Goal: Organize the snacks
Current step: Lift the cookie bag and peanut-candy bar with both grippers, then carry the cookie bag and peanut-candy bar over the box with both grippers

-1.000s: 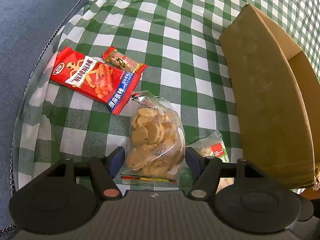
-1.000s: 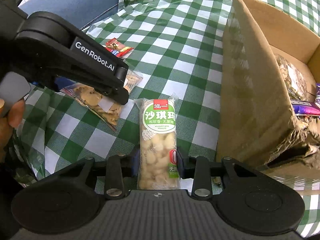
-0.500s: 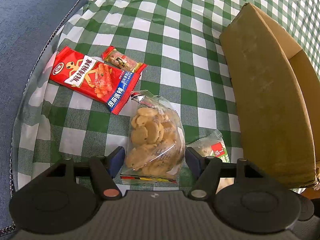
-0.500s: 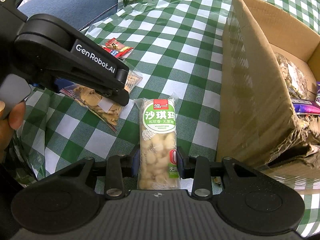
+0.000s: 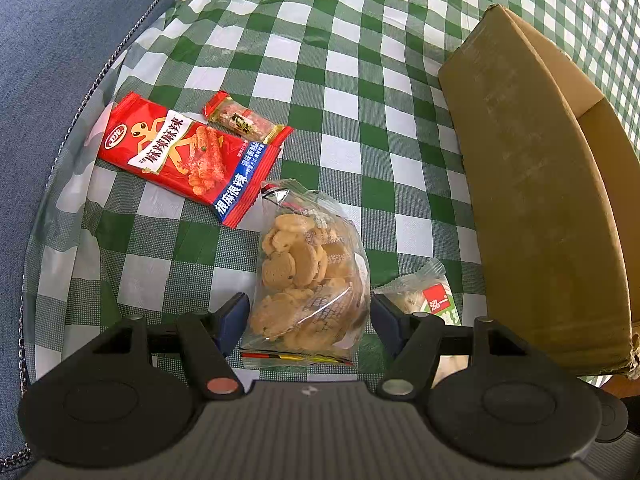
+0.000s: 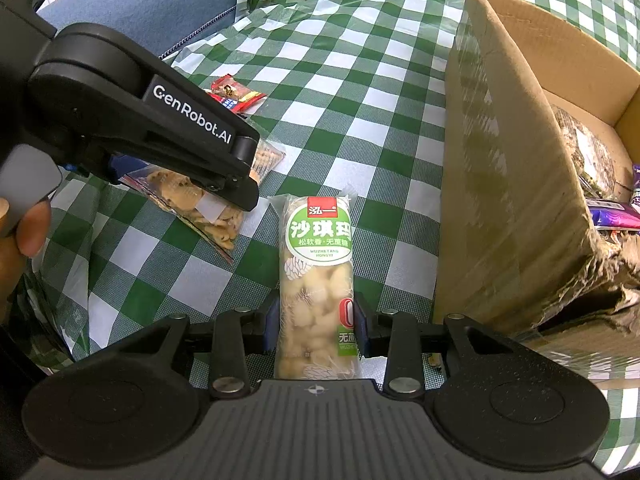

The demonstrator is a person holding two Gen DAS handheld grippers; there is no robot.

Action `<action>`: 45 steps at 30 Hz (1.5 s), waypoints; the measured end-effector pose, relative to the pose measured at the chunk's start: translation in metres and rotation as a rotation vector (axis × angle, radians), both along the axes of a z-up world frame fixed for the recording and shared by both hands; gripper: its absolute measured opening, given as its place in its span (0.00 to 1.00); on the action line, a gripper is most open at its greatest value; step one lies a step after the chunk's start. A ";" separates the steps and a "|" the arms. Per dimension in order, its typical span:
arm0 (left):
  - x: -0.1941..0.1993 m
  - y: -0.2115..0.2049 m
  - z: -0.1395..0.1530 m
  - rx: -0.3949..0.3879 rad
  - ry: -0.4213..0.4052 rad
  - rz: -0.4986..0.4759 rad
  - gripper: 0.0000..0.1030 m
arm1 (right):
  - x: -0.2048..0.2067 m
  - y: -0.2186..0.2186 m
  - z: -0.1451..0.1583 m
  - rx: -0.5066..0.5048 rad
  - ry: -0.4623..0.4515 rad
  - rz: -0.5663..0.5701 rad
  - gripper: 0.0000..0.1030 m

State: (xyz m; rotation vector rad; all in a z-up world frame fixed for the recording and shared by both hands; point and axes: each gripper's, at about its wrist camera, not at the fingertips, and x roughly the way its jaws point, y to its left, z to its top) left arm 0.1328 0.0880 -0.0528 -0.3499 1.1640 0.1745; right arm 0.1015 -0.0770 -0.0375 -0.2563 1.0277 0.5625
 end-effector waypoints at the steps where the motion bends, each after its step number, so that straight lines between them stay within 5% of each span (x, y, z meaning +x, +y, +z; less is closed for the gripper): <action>1: 0.000 0.000 0.000 0.000 0.000 -0.002 0.70 | 0.000 0.000 0.000 0.000 0.000 0.000 0.37; 10: -0.003 0.002 0.005 -0.007 -0.040 -0.021 0.48 | -0.002 -0.003 0.008 0.003 -0.023 -0.005 0.36; 18: -0.016 0.017 0.034 -0.055 -0.211 0.045 0.44 | -0.012 -0.014 0.042 0.091 -0.097 -0.003 0.36; 26: -0.028 0.013 0.071 0.008 -0.424 0.036 0.44 | -0.011 -0.039 0.099 0.223 -0.229 0.037 0.36; 34: -0.029 -0.025 0.094 0.092 -0.580 -0.070 0.44 | 0.034 -0.122 0.164 0.326 -0.474 -0.073 0.36; 45: -0.009 -0.061 0.094 0.113 -0.637 -0.131 0.44 | 0.073 -0.185 0.127 0.255 -0.490 -0.225 0.36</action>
